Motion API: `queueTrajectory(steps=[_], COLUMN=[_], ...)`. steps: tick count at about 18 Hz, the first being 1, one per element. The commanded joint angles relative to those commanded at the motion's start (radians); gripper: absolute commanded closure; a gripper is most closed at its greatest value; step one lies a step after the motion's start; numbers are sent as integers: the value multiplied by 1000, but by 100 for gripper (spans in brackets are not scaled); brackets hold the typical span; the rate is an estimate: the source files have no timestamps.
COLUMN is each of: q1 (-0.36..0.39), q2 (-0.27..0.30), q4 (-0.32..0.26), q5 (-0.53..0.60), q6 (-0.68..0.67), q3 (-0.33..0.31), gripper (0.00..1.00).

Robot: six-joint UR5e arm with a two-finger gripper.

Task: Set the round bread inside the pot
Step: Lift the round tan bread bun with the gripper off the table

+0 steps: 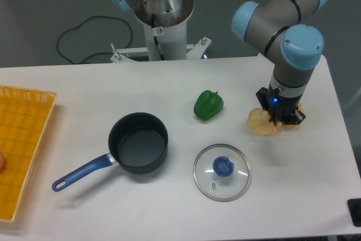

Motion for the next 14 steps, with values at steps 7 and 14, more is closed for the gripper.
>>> queueTrajectory(steps=[7,14], q1=[-3,-78], q2=[2,60], q4=[2,-6], q5=[-3,3], q6=[-6,-86], q3=[-11,-54], gripper=[100,100])
